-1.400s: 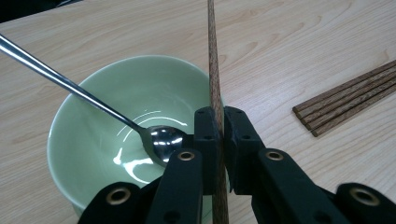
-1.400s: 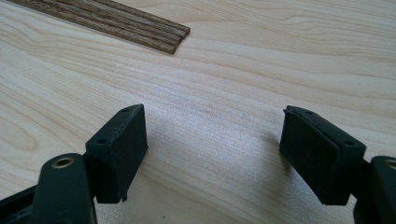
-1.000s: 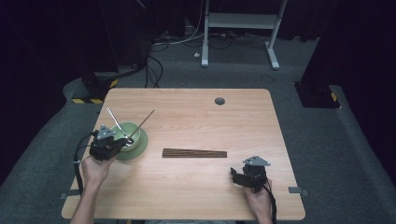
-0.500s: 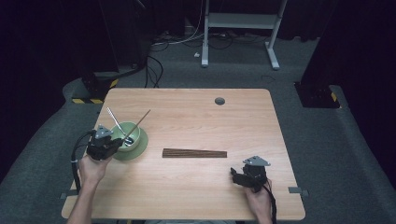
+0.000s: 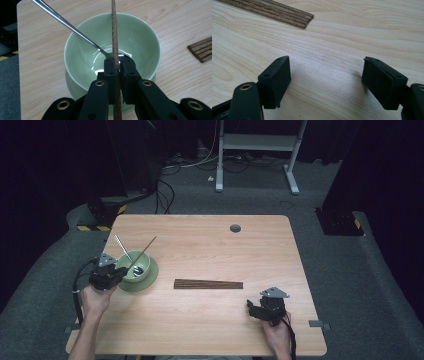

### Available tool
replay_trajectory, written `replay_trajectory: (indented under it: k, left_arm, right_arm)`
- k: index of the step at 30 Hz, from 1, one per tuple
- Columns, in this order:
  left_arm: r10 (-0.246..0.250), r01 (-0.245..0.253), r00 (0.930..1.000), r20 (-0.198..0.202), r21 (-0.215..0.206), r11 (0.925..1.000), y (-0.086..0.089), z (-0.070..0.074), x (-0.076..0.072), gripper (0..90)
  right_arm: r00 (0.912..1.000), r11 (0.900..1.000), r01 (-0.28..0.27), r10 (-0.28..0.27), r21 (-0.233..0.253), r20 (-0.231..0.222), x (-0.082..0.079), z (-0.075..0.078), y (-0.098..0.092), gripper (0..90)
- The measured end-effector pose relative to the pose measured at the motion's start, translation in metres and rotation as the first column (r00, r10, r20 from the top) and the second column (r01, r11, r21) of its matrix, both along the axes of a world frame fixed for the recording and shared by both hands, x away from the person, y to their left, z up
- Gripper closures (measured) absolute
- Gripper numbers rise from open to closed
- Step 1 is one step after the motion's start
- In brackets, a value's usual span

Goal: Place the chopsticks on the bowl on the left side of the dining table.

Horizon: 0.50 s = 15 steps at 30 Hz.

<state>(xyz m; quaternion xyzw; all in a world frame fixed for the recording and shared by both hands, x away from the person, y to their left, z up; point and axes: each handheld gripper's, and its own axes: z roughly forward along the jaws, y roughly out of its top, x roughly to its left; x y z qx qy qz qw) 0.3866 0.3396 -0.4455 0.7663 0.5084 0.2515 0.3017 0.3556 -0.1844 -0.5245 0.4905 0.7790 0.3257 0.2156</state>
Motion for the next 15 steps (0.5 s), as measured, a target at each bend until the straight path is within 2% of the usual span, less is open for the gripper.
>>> replay_trajectory:
  k: [7, 15]
  left_arm:
    - [0.009, -0.008, 0.9997, -0.022, 0.008, 0.9999, 0.007, -0.002, 0.004, 83.8]
    - [0.023, -0.023, 0.9995, -0.022, -0.004, 0.9997, 0.013, -0.003, 0.005, 83.7]
  right_arm:
    - [1.0, 1.0, 0.0, 0.0, -0.001, 0.0, 0.0, 0.0, 0.0, 22.6]
    - [1.0, 1.0, 0.0, 0.0, -0.001, 0.0, 0.0, 0.0, 0.0, 22.6]
